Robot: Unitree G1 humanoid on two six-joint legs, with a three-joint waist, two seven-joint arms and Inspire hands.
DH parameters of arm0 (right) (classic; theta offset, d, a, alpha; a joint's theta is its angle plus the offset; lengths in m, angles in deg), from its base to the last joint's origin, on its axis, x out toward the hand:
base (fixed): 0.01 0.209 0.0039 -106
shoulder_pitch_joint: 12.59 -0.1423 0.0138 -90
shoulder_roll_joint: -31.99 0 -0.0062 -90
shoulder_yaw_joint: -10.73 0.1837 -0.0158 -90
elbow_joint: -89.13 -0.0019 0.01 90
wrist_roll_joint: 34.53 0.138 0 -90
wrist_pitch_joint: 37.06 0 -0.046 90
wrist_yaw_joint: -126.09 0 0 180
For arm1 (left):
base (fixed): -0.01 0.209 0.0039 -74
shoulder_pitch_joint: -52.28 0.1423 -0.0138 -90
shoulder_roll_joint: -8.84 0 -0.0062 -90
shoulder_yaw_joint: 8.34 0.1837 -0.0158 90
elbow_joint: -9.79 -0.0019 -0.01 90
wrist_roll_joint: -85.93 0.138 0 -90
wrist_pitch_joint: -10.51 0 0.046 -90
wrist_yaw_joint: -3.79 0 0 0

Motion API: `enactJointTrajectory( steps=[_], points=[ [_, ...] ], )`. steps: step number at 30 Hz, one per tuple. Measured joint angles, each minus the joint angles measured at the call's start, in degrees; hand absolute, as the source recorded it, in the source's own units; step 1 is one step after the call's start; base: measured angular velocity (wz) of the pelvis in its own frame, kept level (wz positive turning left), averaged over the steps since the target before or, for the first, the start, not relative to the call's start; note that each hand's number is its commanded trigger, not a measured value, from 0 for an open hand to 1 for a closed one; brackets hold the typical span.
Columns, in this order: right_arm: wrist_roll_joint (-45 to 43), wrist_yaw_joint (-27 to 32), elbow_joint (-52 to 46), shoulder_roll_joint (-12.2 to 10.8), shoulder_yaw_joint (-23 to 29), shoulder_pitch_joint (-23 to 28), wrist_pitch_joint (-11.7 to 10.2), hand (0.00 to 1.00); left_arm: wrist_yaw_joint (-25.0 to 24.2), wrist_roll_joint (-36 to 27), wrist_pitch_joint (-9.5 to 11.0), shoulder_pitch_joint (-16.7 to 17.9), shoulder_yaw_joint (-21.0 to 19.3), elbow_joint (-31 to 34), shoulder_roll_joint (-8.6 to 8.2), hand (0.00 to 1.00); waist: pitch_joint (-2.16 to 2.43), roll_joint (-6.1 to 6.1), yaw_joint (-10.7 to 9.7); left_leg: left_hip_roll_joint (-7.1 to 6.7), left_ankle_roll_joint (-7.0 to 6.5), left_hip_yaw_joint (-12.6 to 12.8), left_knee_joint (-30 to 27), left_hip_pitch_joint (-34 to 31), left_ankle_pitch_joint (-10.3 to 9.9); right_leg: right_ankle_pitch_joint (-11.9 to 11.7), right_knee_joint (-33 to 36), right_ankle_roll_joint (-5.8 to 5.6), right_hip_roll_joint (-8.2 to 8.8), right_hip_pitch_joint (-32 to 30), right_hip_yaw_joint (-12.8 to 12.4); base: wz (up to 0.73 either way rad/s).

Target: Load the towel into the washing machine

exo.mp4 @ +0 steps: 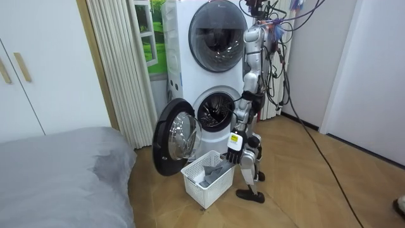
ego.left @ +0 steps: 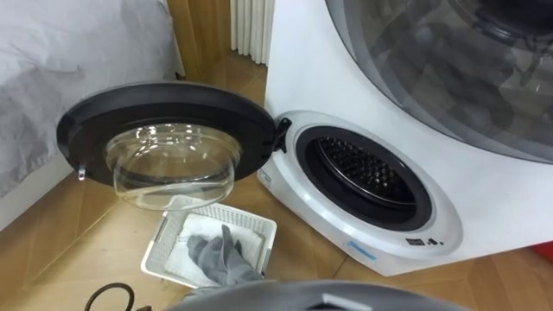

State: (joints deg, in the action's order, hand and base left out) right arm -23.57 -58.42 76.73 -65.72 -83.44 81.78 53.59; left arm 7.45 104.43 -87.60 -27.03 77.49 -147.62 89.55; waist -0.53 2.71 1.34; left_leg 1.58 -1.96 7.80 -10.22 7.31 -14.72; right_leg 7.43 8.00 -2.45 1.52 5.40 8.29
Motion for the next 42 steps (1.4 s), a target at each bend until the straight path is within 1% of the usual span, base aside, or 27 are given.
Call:
enactJointTrajectory(
  steps=[3, 5, 6, 8, 9, 10, 14, 15, 17, 19, 20, 22, 24, 25, 26, 27, 28, 29, 30, 31, 32, 33, 34, 37, 38, 40, 42],
  points=[
    [-0.02, -0.80, -0.01, 0.17, 0.03, -0.47, -0.16, 0.00, 0.30, 2.82, 0.27, -0.74, 0.00, 0.58, 0.15, 0.00, 0.08, 0.06, -0.12, 0.01, -0.01, 0.01, -0.82, -2.12, 0.01, -0.17, 0.01, 0.26, 0.02, -1.82, -0.18, 0.00],
    [0.06, -1.31, 0.00, 0.35, -0.09, -0.76, -0.50, 0.00, 0.57, 3.02, 0.96, -1.84, 0.53, 0.57, 0.69, 0.00, 0.08, -0.01, -0.30, -0.04, -0.01, 0.01, -1.10, -2.95, 0.01, -0.23, 0.01, 0.35, 0.02, -2.50, -0.29, 0.00],
    [0.07, -1.53, -0.10, 0.44, -0.26, -0.93, -0.80, 0.00, 0.98, 3.09, 1.60, -2.49, 1.16, 0.57, 1.09, 0.00, 0.04, -0.13, -0.57, -0.12, 0.00, 0.01, -1.11, -3.09, 0.02, -0.23, -0.05, 0.36, 0.01, -2.59, -0.31, 0.00],
    [0.09, -1.62, -0.83, 0.49, -0.34, -1.11, -1.45, 0.00, 1.69, 3.49, 2.75, -3.73, 1.15, 1.29, 1.28, 0.00, 0.15, -0.28, -0.83, -0.12, -0.01, 0.02, -1.11, -3.86, 0.02, -0.23, 0.15, 0.36, 0.03, -3.53, -0.32, -0.02],
    [0.12, -1.80, -1.20, 0.52, -0.36, -1.43, -2.08, 0.00, 2.49, 3.56, 4.07, -4.80, 1.18, 1.50, 1.26, 0.00, 0.13, -0.35, -0.90, -0.12, -0.11, 0.11, -1.17, -4.67, 0.13, -0.25, 0.43, 0.39, 0.10, -4.48, -0.34, -0.06],
    [0.10, -1.87, -1.41, 0.56, -0.45, -1.83, -2.59, 0.00, 3.06, 3.59, 5.18, -5.78, 2.24, 1.53, 1.35, 0.00, 0.09, -0.50, -1.14, -0.09, -0.18, 0.31, -1.21, -5.25, 0.19, -0.25, 0.79, 0.38, 0.18, -5.27, -0.37, -0.06],
    [-1.08, -2.01, -1.27, 0.60, -1.07, -4.59, -2.71, 0.00, 3.89, 6.46, 6.72, -8.79, 4.63, 1.47, 1.53, 0.00, 0.15, -0.62, -1.97, -0.20, -0.41, 0.61, -2.08, -8.03, 0.37, -0.27, 1.79, 0.40, 0.49, -8.47, -0.52, -0.05],
    [-1.27, -2.14, -0.99, 0.61, -1.35, -5.75, -2.74, 0.00, 4.56, 7.01, 7.31, -9.73, 5.56, 1.36, 1.51, 0.00, 0.10, -0.68, -2.62, -0.24, -0.45, 0.50, -2.82, -9.23, 0.40, -0.27, 1.93, 0.39, 0.62, -9.41, -0.48, 0.00],
    [-1.30, -2.46, 0.02, 0.64, -1.64, -7.68, -3.18, 0.00, 4.78, 7.84, 7.83, -11.43, 7.56, 1.30, 1.31, 0.00, -0.30, -1.20, -3.06, -0.25, -0.46, 0.33, -3.68, -10.89, 0.41, -0.27, 2.85, 0.39, 0.76, -11.12, -0.42, 0.00],
    [-1.46, -2.52, 0.47, 0.62, -2.03, -9.40, -3.78, 0.00, 4.81, 9.55, 9.47, -14.72, 8.79, 0.35, 0.68, 0.00, -0.62, -1.60, -3.24, -0.26, -0.58, 0.35, -4.65, -14.02, 0.48, -0.26, 4.38, 0.39, 0.94, -14.57, -0.28, -0.02],
    [-1.56, -2.55, 0.43, 0.59, -2.13, -10.28, -3.84, 0.00, 4.81, 10.29, 9.85, -15.53, 8.93, -0.01, 0.51, 0.00, -0.70, -1.71, -3.22, -0.27, -0.63, 0.37, -4.92, -14.87, 0.51, -0.25, 4.98, 0.41, 0.99, -15.60, -0.29, -0.05],
    [-1.80, -2.55, 0.53, 0.55, -3.12, -12.51, -3.93, 0.00, 4.96, 12.34, 11.14, -18.76, 10.51, -1.79, -0.05, 0.00, -1.25, -2.10, -3.13, -0.24, -0.63, 1.06, -6.78, -18.55, 0.51, -0.16, 8.69, 0.50, 1.26, -20.59, -0.29, -0.19],
    [-1.81, -2.59, 0.53, 0.47, -5.01, -14.35, -4.53, 0.00, 5.27, 12.54, 11.74, -20.85, 12.56, -3.26, -0.47, 0.00, -1.42, -2.11, -3.27, -0.26, -0.64, 1.40, -7.79, -20.87, 0.51, 0.07, 10.75, 0.84, 1.61, -23.77, -0.40, -0.22],
    [-1.86, -2.58, 0.55, 0.26, -5.92, -15.24, -4.92, 0.00, 5.60, 12.55, 12.23, -22.44, 13.42, -4.14, -0.73, 0.00, -1.74, -2.10, -3.71, -0.29, -0.64, 1.42, -8.69, -22.64, 0.51, 0.15, 11.95, 0.97, 1.86, -25.67, -0.37, -0.09],
    [-1.89, -2.54, 0.42, -0.26, -5.95, -16.45, -5.10, 0.00, 6.13, 12.54, 13.18, -24.18, 13.47, -5.44, -0.80, 0.00, -2.22, -1.84, -4.04, -0.31, -0.65, 1.46, -9.71, -24.57, 0.52, 0.37, 13.14, 1.25, 2.14, -27.62, -0.35, 0.00],
    [-1.96, -2.54, 0.41, -0.53, -5.96, -16.99, -5.11, 0.00, 6.40, 12.53, 13.55, -25.32, 13.58, -6.07, -0.75, 0.00, -2.54, -1.65, -4.25, -0.43, -0.67, 1.45, -10.21, -25.53, 0.52, 0.43, 13.79, 1.31, 2.25, -28.71, -0.37, 0.00],
    [-2.09, -2.54, 0.44, -1.00, -5.96, -18.18, -5.22, 0.00, 6.86, 12.55, 13.66, -27.16, 13.85, -6.39, -0.66, 0.00, -2.96, -1.38, -4.64, -0.66, -0.68, 1.46, -11.93, -28.17, 0.52, 0.48, 15.22, 1.38, 2.42, -31.29, -0.38, 0.00],
    [-2.01, -2.54, 0.40, -1.26, -6.14, -19.12, -5.58, 0.00, 7.03, 12.73, 13.79, -28.79, 14.24, -6.43, -0.63, 0.00, -3.22, -1.22, -4.88, -0.64, -0.71, 1.48, -13.70, -31.13, 0.49, 0.65, 16.70, 1.67, 2.63, -34.14, -0.42, 0.04],
    [-1.87, -2.50, 0.27, -1.27, -6.44, -19.48, -5.69, 0.00, 7.08, 12.81, 13.92, -29.58, 14.72, -6.49, -0.61, 0.00, -3.33, -1.22, -4.94, -0.58, -0.75, 1.47, -14.70, -32.66, 0.46, 0.71, 17.41, 1.77, 2.72, -35.49, -0.42, 0.07],
    [-1.56, -2.43, -0.05, -1.29, -7.20, -20.42, -5.73, 0.00, 7.24, 13.14, 14.15, -31.00, 15.96, -6.57, -0.49, 0.00, -3.79, -1.21, -5.07, -0.35, -0.83, 1.45, -16.62, -35.34, 0.39, 0.98, 18.93, 2.22, 2.96, -37.96, -0.43, 0.06],
    [-1.38, -2.34, -0.25, -1.29, -7.81, -20.80, -5.73, 0.00, 7.31, 13.16, 14.33, -31.69, 16.52, -6.56, -0.42, 0.00, -3.94, -1.21, -5.29, -0.27, -0.84, 1.43, -17.58, -36.67, 0.35, 1.16, 19.63, 2.50, 3.09, -39.08, -0.40, 0.07],
    [-1.13, -2.07, -0.58, -1.35, -8.71, -21.78, -5.82, 0.00, 7.56, 13.21, 14.52, -32.84, 18.40, -6.51, -0.08, 0.00, -4.14, -1.32, -5.84, -0.22, -1.08, 1.45, -19.69, -39.67, 0.07, 1.43, 21.39, 2.94, 3.22, -41.87, -0.41, 0.04],
    [-1.14, -1.86, -1.64, -1.35, -9.46, -22.54, -5.88, 0.00, 7.72, 13.51, 14.65, -33.97, 20.35, -6.50, 0.39, 0.00, -4.21, -1.27, -6.18, -0.12, -1.14, 1.49, -21.73, -42.46, -0.48, 1.85, 23.53, 3.56, 3.33, -44.82, -0.51, 0.00],
    [0.50, -1.26, -3.81, -1.19, -11.39, -23.41, -6.93, 0.00, 9.51, 15.01, 15.08, -36.31, 23.29, -6.47, 0.88, 0.00, -4.36, -1.31, -6.55, 0.46, -1.13, 1.56, -26.31, -48.86, -1.70, 2.39, 27.56, 4.19, 3.05, -51.29, -1.86, -0.06],
    [1.17, -1.14, -4.34, -1.15, -11.81, -23.51, -6.97, 0.00, 9.86, 15.09, 15.21, -36.76, 23.67, -6.46, 1.00, 0.00, -4.39, -1.29, -6.60, 0.70, -1.12, 1.65, -27.26, -50.04, -1.82, 2.44, 28.31, 4.26, 2.95, -52.51, -2.10, -0.09],
    [3.44, -1.07, -6.60, -1.14, -13.02, -23.50, -7.32, 0.00, 11.30, 15.74, 15.59, -38.48, 25.31, -6.16, 1.76, 0.00, -4.45, -1.33, -7.72, 0.98, -1.10, 1.44, -30.64, -54.71, -2.12, 2.71, 31.30, 4.74, 3.10, -56.99, -2.10, 0.02],
    [5.00, -1.15, -7.56, -1.06, -13.86, -23.72, -8.50, 0.00, 12.21, 16.19, 15.97, -39.84, 26.91, -6.13, 2.06, 0.00, -4.47, -1.33, -8.32, 1.10, -1.13, 1.43, -32.77, -57.95, -2.23, 2.82, 33.42, 5.00, 3.27, -60.25, -2.25, 0.03]
  ],
)
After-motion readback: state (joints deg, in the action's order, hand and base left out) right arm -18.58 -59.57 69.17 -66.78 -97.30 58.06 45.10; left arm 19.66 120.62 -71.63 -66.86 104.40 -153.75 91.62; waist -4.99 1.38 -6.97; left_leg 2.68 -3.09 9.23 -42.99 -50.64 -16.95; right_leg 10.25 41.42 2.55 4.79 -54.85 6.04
